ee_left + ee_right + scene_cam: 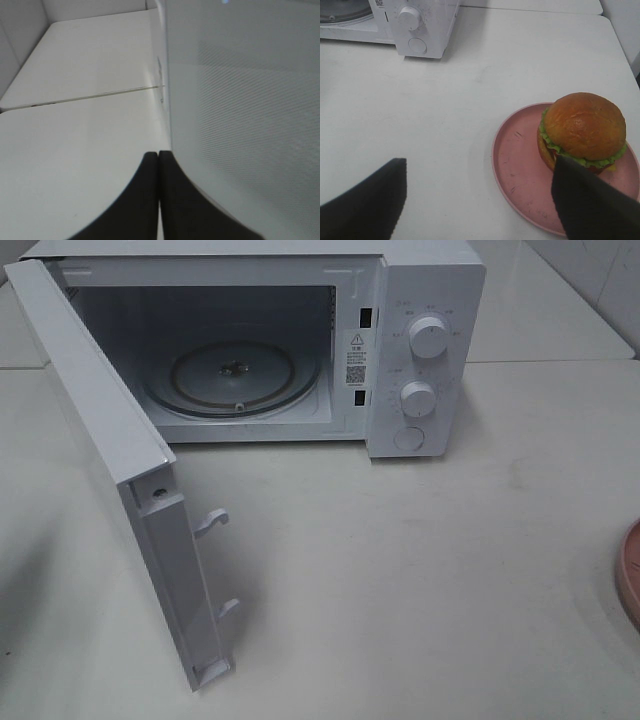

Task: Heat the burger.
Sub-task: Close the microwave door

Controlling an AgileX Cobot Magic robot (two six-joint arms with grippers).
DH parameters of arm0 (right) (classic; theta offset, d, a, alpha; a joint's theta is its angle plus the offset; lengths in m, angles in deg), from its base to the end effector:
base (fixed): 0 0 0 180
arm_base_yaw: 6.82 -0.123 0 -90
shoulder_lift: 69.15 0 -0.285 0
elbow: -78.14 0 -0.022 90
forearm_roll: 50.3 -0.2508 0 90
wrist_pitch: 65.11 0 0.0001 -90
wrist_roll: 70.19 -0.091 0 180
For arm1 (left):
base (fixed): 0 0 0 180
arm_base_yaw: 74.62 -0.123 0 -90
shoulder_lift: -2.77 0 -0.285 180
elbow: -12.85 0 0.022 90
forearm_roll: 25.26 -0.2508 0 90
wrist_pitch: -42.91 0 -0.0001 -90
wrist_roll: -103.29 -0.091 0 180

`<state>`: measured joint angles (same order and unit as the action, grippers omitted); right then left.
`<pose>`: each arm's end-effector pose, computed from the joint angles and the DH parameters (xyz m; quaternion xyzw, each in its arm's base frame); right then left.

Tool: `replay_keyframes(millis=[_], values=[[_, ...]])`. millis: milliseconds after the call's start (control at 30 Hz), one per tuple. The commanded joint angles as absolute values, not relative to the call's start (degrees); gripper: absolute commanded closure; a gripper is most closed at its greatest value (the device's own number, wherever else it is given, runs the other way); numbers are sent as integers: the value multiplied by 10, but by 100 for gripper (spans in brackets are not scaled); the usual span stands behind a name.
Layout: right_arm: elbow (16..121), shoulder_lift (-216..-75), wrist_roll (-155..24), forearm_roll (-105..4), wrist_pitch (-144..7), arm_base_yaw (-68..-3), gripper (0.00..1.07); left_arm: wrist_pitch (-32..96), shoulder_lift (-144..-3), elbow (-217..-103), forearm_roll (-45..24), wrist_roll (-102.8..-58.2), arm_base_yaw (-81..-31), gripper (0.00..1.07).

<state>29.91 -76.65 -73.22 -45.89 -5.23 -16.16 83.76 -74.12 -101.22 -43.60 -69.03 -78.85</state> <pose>-0.0047 -0.0069 0.2804 -0.0451 0.8444 0.0191 0.5335 0.1919 -0.0046 0.1932 0.0788 0.7794 -0.0238 0.6210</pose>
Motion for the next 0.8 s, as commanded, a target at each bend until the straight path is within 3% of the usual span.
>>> replay_keyframes(millis=[33, 233, 400, 800], values=[[300, -751, -730, -459, -56, -159, 31, 901, -771, -1018, -467, -654, -790, 107], [300, -751, -730, -459, -56, -159, 31, 926, -815, -1033, -468, -649, -782, 107], [300, -751, -730, -459, -56, -159, 31, 925, -853, -1053, -467, -665, -736, 107], [300, -751, -730, -459, -56, -159, 31, 938, -910, -1080, -379, -692, -646, 107]])
